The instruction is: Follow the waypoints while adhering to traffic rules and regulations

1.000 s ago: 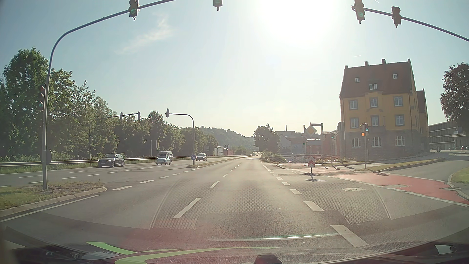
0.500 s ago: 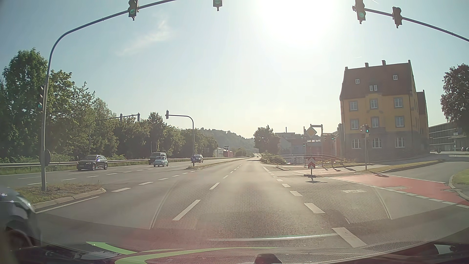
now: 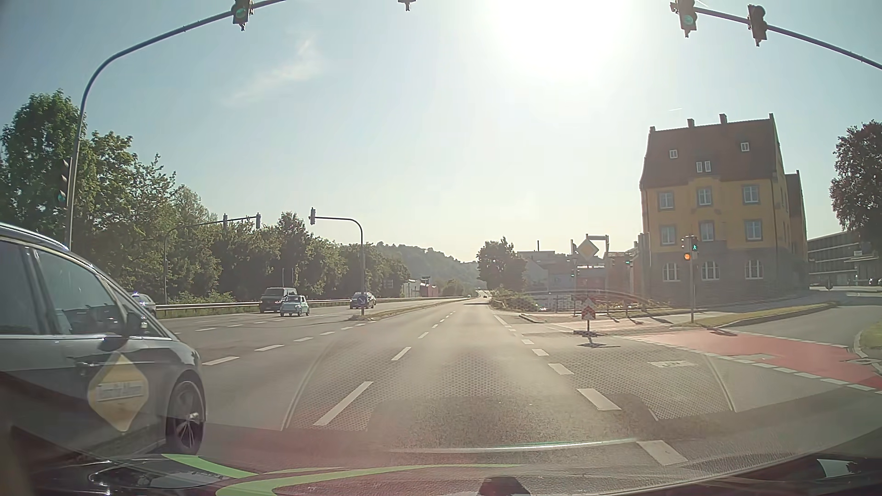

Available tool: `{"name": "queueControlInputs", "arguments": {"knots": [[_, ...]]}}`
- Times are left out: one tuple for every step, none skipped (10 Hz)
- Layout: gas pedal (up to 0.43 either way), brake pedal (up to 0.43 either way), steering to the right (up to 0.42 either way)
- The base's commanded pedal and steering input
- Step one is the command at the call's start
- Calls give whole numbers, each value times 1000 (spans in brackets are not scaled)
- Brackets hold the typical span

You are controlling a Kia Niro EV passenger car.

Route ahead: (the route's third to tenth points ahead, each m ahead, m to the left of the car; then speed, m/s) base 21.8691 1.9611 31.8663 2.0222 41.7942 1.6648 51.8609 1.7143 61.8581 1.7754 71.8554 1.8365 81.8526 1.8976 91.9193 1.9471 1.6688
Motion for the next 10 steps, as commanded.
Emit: {"name": "queueControlInputs", "arguments": {"knots": [[449, 0, -1], [449, 0, -1], [449, 0, -1], [449, 0, -1], [449, 0, -1], [449, 0, -1], [449, 0, -1], [449, 0, -1], [449, 0, -1], [449, 0, -1]]}}
